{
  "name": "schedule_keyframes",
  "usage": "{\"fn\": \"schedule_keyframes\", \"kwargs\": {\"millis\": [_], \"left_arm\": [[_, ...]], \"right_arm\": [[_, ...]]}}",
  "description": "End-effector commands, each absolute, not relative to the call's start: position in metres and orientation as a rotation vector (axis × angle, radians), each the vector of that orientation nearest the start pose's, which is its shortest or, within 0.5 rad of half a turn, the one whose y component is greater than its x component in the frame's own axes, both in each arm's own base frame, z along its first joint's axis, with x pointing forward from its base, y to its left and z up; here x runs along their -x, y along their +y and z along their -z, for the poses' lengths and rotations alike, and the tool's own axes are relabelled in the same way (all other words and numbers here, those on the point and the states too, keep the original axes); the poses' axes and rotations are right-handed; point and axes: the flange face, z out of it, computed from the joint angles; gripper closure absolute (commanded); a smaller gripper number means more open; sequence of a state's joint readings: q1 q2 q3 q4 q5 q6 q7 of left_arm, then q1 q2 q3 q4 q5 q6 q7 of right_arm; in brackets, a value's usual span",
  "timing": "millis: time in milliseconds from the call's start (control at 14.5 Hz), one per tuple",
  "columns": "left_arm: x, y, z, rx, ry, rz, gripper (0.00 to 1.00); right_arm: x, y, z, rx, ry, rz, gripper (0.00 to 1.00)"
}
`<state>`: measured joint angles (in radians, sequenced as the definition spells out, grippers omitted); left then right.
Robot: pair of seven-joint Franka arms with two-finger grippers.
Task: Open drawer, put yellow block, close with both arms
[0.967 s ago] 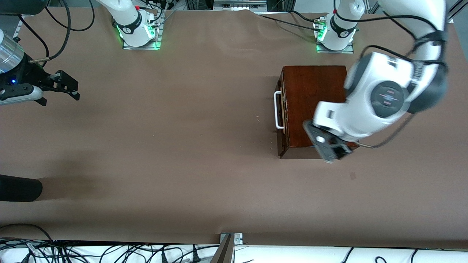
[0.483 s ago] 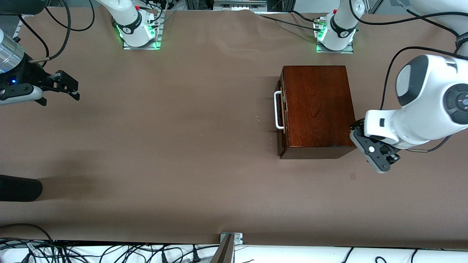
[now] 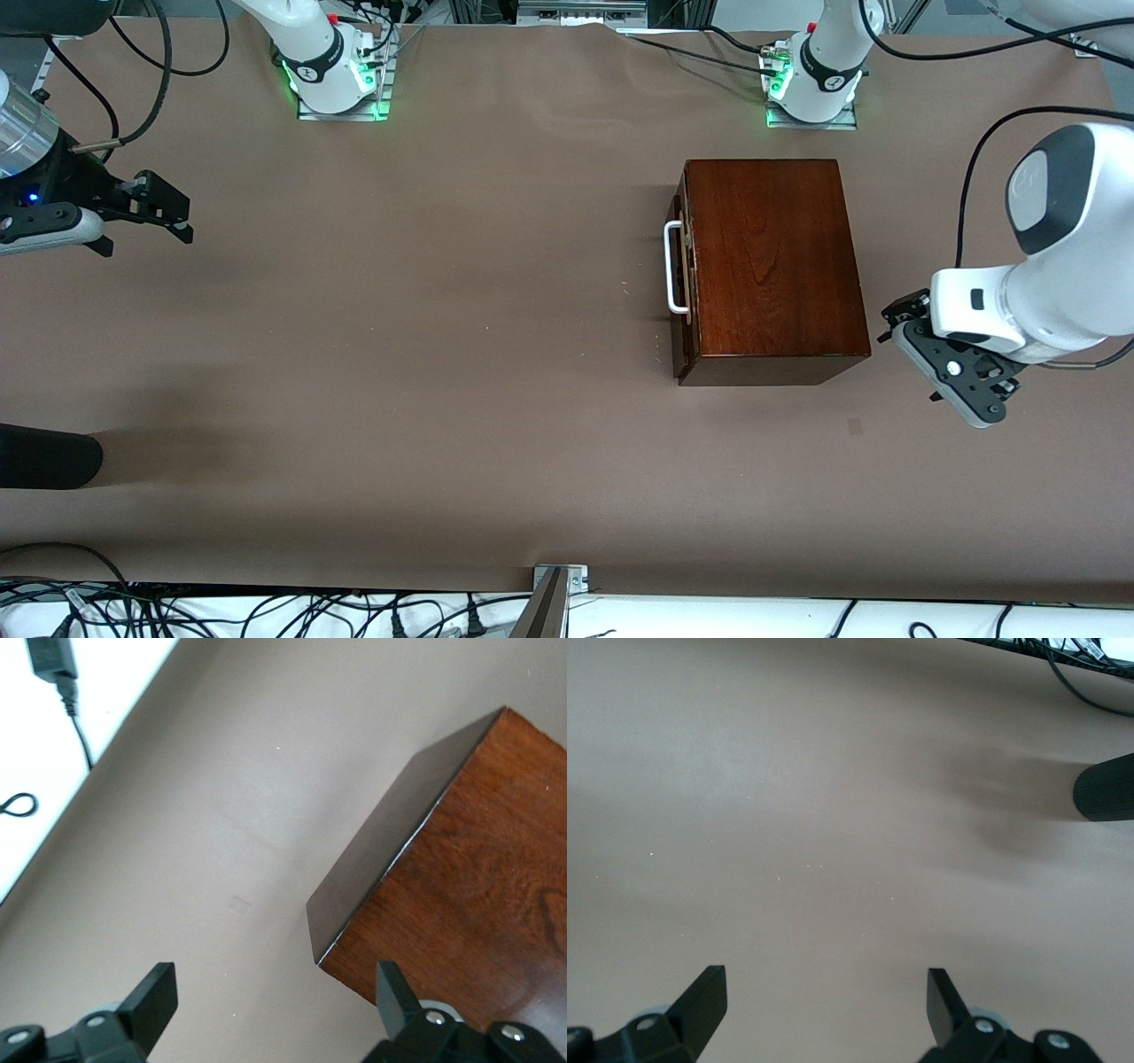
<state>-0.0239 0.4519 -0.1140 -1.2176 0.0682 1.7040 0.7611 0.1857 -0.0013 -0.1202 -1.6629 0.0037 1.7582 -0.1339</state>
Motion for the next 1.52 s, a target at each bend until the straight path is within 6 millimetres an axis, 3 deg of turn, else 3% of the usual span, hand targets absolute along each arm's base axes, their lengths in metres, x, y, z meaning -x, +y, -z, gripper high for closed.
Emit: {"fn": "schedule_keyframes", "kwargs": {"millis": [0,207,483,552,760,1450], "left_arm": [[-0.657,-0.067,-0.562,2.820,1.195,0.057,0.00],[-0.618,-0.058,-0.577,2.954,0.807,0.057,0.00],[-0.577,-0.052,-0.610,3.011,0.479,0.120,0.00],[-0.569,-0.040,-0.620,3.012,0.435,0.142,0.00],[-0.550,-0.025,-0.623,3.027,0.446,0.138,0.00],[-0.545,-0.021,-0.624,3.025,0.483,0.129,0.00]], "right_arm": [[-0.566,0.040,-0.604,3.119,-0.299,0.152,0.00],[-0.565,0.039,-0.606,3.119,-0.299,0.156,0.00],[-0.565,0.039,-0.606,3.119,-0.299,0.156,0.00],[-0.565,0.039,-0.607,3.119,-0.299,0.159,0.00],[-0.564,0.039,-0.606,3.119,-0.299,0.149,0.00],[-0.564,0.039,-0.606,3.119,-0.299,0.144,0.00]]}}
